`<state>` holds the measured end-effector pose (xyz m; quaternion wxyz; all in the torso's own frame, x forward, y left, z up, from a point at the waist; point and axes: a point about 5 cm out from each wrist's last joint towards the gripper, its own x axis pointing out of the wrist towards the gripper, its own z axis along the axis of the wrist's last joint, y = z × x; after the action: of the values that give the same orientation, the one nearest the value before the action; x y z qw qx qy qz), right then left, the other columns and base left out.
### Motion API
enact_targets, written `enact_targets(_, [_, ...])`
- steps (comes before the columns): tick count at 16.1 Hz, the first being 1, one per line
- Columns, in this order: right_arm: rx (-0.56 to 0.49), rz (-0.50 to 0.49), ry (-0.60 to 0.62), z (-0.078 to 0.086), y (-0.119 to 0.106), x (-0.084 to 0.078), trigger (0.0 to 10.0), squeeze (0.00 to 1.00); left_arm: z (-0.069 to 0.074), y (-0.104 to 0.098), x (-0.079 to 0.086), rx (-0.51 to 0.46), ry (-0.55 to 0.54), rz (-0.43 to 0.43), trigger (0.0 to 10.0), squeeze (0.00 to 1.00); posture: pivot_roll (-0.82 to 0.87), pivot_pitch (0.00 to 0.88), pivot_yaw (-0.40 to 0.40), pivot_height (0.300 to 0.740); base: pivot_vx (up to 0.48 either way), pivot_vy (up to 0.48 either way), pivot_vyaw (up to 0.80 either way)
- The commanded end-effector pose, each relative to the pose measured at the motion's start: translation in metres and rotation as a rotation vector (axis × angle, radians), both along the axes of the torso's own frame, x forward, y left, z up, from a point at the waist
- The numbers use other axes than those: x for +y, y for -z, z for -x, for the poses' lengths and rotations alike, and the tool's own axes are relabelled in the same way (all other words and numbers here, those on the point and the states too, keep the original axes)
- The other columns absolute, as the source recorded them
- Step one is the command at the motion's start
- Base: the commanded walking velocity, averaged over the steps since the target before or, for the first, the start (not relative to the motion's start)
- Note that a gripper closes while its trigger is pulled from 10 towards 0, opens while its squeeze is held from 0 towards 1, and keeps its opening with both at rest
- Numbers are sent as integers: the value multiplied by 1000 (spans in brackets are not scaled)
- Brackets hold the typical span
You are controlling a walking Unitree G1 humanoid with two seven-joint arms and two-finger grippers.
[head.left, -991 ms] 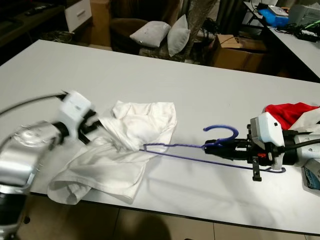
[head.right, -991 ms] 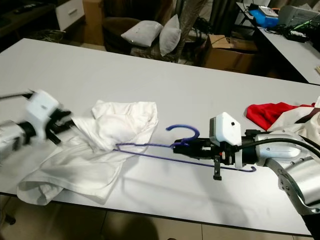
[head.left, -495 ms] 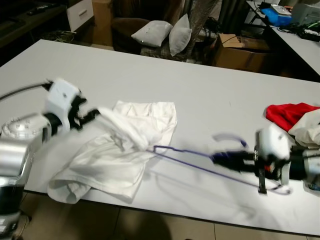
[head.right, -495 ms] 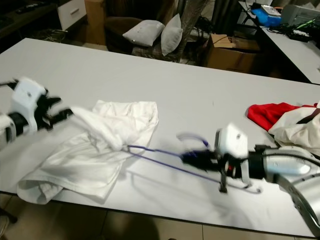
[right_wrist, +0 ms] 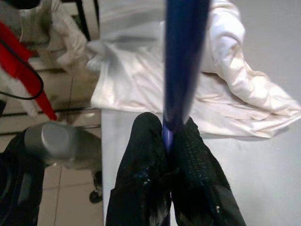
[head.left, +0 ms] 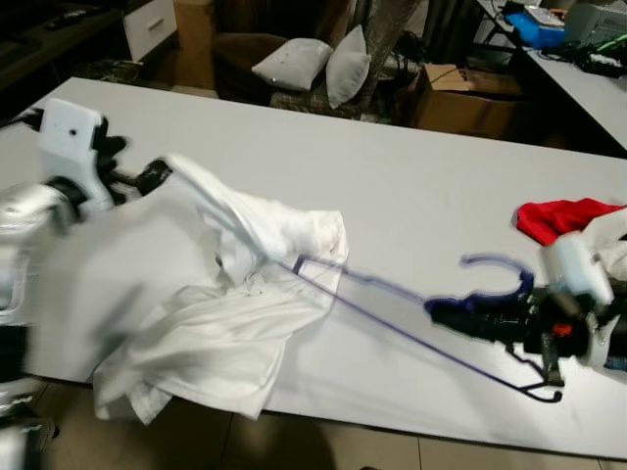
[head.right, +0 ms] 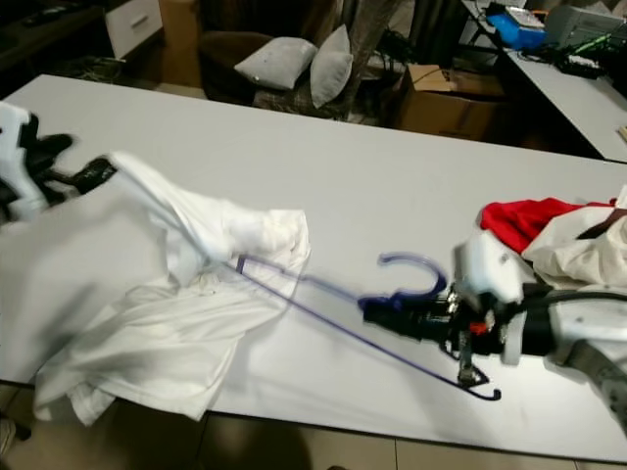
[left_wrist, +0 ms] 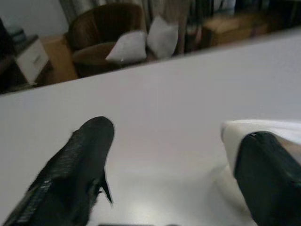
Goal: Hang hanger
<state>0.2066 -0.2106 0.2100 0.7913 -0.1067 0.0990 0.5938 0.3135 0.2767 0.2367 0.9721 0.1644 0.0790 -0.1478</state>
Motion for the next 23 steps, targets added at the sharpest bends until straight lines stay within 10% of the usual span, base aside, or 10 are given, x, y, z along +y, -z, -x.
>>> enact_targets(1, [-19,-43,18,-2,-9,-2,10000,0,6,14,-12,99,128,-81,10000,1000,-12,0,-58,740,0,0,0])
enact_targets(4, [-17,-147,43,-2,-20,-2,10000,0,39,42,-41,317,466,-145,10000,1000,-12,0,-52,740,0,0,0])
enact_targets(6, [-59,32,183,-15,0,-8,10000,0,45,38,-59,290,585,-57,10000,1000,-14,0,-50,740,0,0,0])
enact_targets(9, [-75,47,372,-33,13,-4,10000,0,52,21,-79,209,721,61,10000,1000,-18,0,-44,740,0,0,0])
enact_targets(16, [-81,123,366,-38,40,28,10000,0,14,-41,-40,-227,326,281,10000,1000,-14,0,-51,740,0,0,0])
enact_targets(20, [-154,29,493,-51,16,14,10000,0,-4,-41,-44,-270,158,284,10000,1000,-15,0,-58,740,0,0,0])
enact_targets(22, [-215,21,555,-49,-11,-3,10000,0,-10,-28,-63,-239,137,269,10000,0,-27,0,-54,740,0,0,0])
enact_targets(23, [-215,-10,511,-38,-24,-6,10000,0,-8,-25,-73,-237,170,264,10000,0,-34,0,-50,740,0,0,0])
